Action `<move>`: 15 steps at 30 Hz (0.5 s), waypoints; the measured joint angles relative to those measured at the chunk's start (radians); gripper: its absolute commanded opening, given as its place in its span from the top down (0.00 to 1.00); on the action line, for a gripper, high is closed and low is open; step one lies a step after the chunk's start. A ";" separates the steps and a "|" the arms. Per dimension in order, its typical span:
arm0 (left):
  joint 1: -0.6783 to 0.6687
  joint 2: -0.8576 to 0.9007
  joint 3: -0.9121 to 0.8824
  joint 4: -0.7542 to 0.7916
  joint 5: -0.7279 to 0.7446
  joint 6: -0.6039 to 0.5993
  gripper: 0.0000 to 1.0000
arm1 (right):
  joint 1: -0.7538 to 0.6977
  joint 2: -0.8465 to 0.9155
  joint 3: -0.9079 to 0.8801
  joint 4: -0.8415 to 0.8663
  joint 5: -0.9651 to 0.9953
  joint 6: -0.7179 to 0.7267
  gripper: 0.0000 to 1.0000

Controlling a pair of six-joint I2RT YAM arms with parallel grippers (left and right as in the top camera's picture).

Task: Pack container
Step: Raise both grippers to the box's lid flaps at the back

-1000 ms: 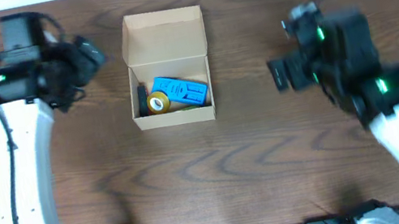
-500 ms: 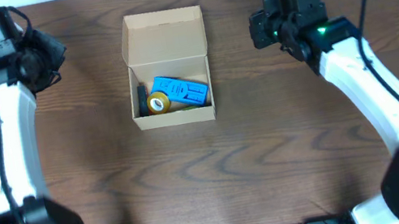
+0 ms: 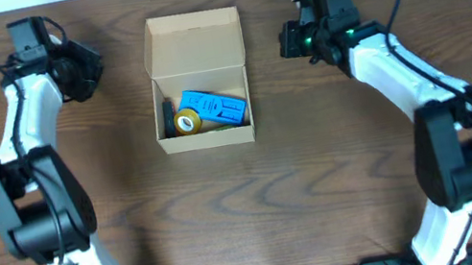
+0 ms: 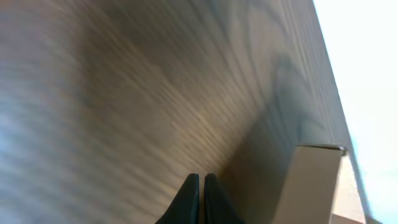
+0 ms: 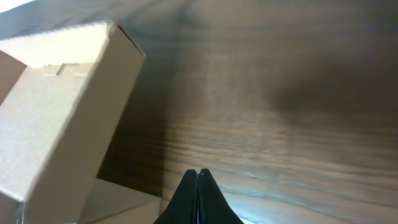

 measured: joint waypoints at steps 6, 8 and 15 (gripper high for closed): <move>-0.001 0.110 0.000 0.099 0.165 -0.058 0.95 | 0.000 0.125 0.000 0.109 -0.109 0.113 0.99; -0.002 0.138 0.000 0.145 0.219 -0.081 0.95 | 0.000 0.157 0.000 0.160 -0.147 0.155 0.99; -0.029 0.196 0.000 0.271 0.369 -0.143 0.95 | 0.001 0.187 0.000 0.285 -0.227 0.265 0.99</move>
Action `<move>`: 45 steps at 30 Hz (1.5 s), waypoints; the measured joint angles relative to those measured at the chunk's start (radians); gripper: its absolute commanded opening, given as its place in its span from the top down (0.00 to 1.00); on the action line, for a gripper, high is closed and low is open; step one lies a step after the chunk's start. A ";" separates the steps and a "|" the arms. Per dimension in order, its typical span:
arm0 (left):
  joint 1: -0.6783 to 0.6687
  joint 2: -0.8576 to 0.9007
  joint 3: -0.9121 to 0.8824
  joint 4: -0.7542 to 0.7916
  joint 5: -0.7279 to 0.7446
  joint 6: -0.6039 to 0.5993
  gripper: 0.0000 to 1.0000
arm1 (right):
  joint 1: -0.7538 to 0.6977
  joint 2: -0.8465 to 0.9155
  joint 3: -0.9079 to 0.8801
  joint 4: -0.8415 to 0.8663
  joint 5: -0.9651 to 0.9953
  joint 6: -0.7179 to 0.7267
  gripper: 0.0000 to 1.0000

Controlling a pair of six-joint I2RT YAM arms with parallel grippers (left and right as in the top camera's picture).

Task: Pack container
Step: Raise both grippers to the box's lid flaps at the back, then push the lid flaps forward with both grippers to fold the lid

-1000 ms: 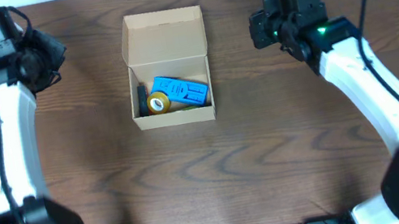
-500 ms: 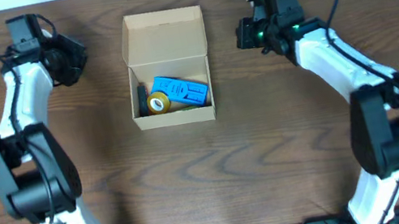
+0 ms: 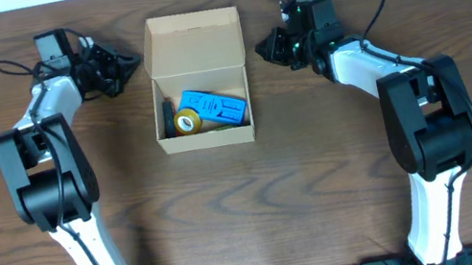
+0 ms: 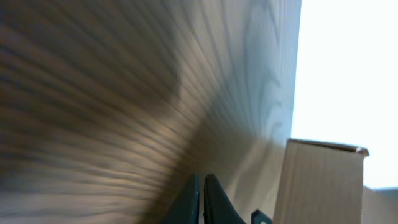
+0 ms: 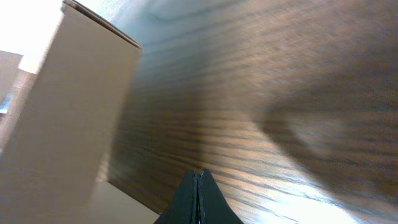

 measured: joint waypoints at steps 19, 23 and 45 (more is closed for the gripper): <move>-0.043 0.007 0.000 0.095 0.232 -0.013 0.95 | 0.018 0.000 0.016 0.180 -0.119 0.057 0.99; -0.043 0.007 0.005 0.095 0.289 0.020 0.95 | 0.018 0.001 0.062 0.181 -0.167 0.031 0.98; -0.050 -0.079 0.354 -0.865 0.013 0.565 0.94 | 0.055 -0.200 0.153 -0.230 -0.195 -0.212 0.98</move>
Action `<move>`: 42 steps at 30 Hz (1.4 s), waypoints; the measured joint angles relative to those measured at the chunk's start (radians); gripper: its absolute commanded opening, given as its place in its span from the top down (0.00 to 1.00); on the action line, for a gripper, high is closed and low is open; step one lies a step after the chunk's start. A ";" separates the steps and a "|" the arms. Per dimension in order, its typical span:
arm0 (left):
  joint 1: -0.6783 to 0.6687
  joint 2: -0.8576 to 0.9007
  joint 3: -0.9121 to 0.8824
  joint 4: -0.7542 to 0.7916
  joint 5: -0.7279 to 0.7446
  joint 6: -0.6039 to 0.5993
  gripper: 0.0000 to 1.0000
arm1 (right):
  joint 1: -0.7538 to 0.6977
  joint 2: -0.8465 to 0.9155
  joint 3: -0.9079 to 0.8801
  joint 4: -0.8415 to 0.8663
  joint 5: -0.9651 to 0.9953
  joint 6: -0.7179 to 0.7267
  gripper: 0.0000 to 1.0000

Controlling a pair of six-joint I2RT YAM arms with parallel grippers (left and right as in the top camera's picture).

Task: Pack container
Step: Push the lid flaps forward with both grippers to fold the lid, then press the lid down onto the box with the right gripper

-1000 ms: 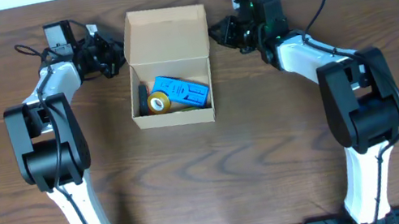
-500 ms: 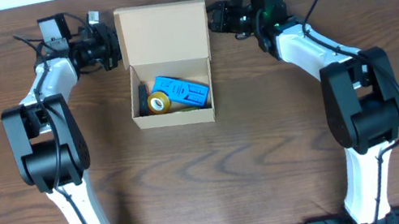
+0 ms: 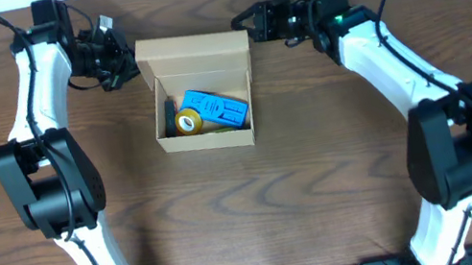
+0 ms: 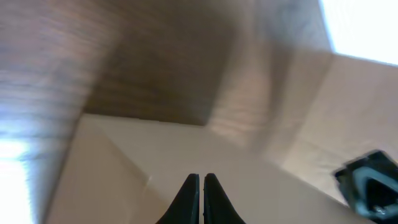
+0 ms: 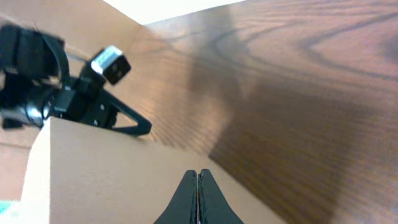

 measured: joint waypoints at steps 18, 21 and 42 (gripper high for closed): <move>-0.015 -0.002 0.152 -0.446 -0.435 0.151 0.95 | 0.286 -0.067 0.010 -0.308 0.215 -0.123 0.98; -0.015 -0.002 0.152 -0.452 -0.462 0.149 0.94 | 0.327 -0.068 0.010 -0.344 0.267 -0.124 0.98; -0.015 -0.002 0.153 -0.512 -0.505 0.116 0.95 | 0.433 -0.004 0.043 -0.549 0.612 -0.142 0.99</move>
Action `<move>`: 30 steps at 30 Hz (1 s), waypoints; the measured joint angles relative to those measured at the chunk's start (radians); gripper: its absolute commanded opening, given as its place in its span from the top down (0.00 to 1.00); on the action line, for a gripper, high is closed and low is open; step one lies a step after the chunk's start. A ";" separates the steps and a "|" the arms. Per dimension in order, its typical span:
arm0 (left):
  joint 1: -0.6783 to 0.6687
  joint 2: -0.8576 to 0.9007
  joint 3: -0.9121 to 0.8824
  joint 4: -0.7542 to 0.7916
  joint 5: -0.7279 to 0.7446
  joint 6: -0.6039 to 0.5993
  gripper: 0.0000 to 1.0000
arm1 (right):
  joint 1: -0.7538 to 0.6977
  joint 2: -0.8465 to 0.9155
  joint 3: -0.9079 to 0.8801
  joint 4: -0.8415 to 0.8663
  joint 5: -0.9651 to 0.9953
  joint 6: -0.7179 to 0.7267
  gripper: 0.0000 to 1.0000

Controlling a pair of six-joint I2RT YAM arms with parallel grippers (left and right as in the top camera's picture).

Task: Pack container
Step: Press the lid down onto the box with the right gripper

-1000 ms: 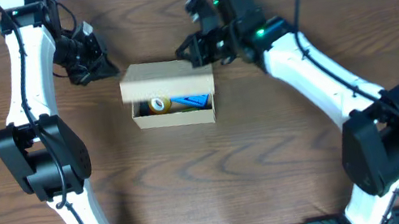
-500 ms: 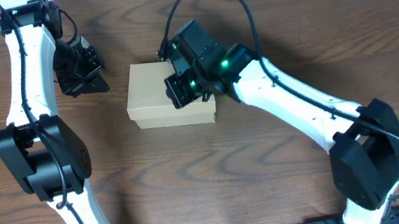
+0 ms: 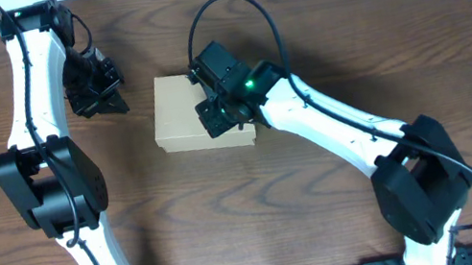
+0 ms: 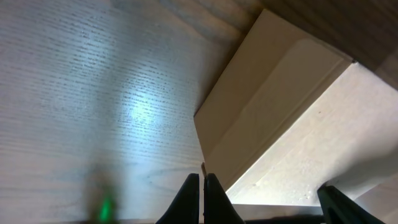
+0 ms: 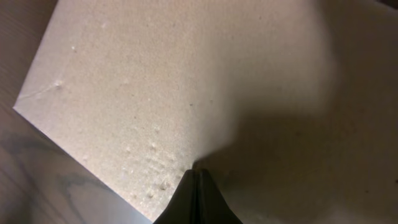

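Note:
The brown cardboard box point(image 3: 182, 113) lies mid-table with its lid folded down, so its contents are hidden. My right gripper point(image 3: 213, 115) is shut with its tips resting on the lid near the box's right side; in the right wrist view those tips point(image 5: 196, 176) touch the pale lid point(image 5: 186, 81). My left gripper point(image 3: 114, 103) is shut, just left of the box. From the left wrist, its shut tips point(image 4: 201, 183) sit beside the box's corner point(image 4: 273, 106).
Dark wood table point(image 3: 346, 35) all around. The right arm point(image 3: 332, 125) stretches from the lower right across to the box. The left arm point(image 3: 29, 91) runs along the left side. A black rail lines the front edge.
The box lid, half raised behind the open box, now lies flat over it. My right gripper has gone from behind the lid to on top of it. My left gripper sits lower, left of the box.
At first the box stood open, a blue packet and a yellow roll inside, both shut grippers off to its sides. They then stood nearer the upright lid. Later the lid leaned forward with both grippers behind it. Now the lid is down and the contents are covered.

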 measured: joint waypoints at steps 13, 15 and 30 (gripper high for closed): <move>0.000 0.000 0.050 -0.029 -0.027 -0.013 0.94 | 0.004 -0.005 0.006 -0.002 0.030 -0.038 0.99; 0.000 0.000 0.101 -0.043 -0.027 -0.007 0.83 | 0.004 -0.017 0.002 -0.005 0.045 -0.060 0.58; 0.002 -0.013 0.326 -0.083 0.087 -0.003 0.05 | 0.000 -0.306 -0.008 -0.069 0.121 -0.166 0.01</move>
